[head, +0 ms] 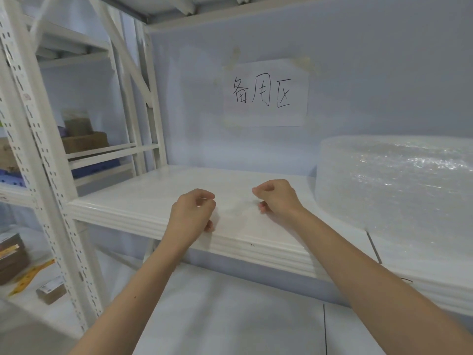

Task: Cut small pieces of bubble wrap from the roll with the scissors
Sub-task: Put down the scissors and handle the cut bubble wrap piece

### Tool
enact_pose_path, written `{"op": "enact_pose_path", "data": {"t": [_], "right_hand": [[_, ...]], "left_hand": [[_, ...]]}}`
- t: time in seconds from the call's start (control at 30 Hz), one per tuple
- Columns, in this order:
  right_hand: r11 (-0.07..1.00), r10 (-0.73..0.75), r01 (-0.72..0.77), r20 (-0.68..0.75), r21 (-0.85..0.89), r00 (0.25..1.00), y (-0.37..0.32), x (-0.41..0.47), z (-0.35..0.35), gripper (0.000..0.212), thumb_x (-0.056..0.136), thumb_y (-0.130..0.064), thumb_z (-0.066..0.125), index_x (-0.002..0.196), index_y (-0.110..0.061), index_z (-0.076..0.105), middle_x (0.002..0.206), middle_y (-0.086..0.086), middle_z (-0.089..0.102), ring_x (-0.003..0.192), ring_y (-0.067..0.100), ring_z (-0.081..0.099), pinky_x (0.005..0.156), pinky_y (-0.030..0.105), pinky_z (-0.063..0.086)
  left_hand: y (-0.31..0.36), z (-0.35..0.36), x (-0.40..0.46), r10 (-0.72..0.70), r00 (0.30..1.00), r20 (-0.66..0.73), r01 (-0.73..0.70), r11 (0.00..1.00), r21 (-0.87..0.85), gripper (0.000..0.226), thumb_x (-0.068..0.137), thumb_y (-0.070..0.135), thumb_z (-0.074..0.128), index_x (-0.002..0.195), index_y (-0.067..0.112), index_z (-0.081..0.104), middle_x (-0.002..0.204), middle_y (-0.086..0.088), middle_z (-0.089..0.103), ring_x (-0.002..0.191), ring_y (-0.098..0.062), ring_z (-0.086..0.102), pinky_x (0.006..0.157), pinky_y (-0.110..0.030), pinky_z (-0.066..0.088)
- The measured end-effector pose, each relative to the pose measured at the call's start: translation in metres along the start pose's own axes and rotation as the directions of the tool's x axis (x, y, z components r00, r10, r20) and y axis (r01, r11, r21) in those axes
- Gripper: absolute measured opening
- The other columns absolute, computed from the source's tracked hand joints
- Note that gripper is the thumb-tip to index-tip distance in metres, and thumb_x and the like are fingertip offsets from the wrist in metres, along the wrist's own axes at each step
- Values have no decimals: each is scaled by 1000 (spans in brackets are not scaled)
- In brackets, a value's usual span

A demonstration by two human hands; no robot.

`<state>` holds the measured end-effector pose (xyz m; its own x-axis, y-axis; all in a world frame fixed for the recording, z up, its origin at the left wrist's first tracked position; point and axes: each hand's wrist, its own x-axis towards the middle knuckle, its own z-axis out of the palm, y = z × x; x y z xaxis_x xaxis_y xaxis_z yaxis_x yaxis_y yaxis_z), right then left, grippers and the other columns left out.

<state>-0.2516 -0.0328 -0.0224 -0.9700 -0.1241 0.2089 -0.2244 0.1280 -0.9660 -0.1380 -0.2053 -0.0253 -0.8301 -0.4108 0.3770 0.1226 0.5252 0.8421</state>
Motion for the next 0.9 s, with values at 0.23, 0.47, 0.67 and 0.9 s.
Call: {"op": "enact_pose_path", "data": {"t": [0.23, 0.47, 0.67, 0.9], "right_hand": [[964, -89, 91, 19, -252, 996, -28, -61, -38, 24, 93, -21, 51, 95, -5, 69, 92, 8, 70, 59, 18, 65, 62, 32, 61], [898, -197, 150, -73, -414, 978, -33, -181, -140, 27, 89, -15, 57, 66, -8, 69, 65, 3, 70, 48, 18, 63, 47, 19, 49], [851, -378, 72, -512, -520, 771, -28, -217, -256, 36, 91, -18, 54, 63, 3, 60, 64, 20, 63, 49, 25, 61, 46, 20, 50], [566, -221, -356, -553, -744, 803, 8, -186, -351, 49, 90, -28, 56, 49, -5, 43, 46, 8, 45, 49, 24, 43, 49, 29, 31]], "left_hand": [[27, 17, -19, 76, 995, 58, -70, 992, -101, 18, 91, 17, 52, 93, 19, 70, 103, 3, 69, 47, -15, 61, 59, -32, 57], [65, 67, -63, 151, 923, 353, -49, 958, -283, 18, 91, 18, 55, 104, 23, 66, 98, 0, 74, 56, -13, 62, 59, -24, 54], [95, 120, -88, 184, 869, 459, -14, 937, -349, 26, 92, 27, 60, 117, 22, 62, 97, 1, 77, 76, -14, 71, 80, -28, 58], [121, 160, -105, 208, 808, 550, -75, 964, -255, 46, 91, 38, 62, 132, 19, 56, 114, 9, 70, 111, -10, 62, 99, -27, 44]]}}
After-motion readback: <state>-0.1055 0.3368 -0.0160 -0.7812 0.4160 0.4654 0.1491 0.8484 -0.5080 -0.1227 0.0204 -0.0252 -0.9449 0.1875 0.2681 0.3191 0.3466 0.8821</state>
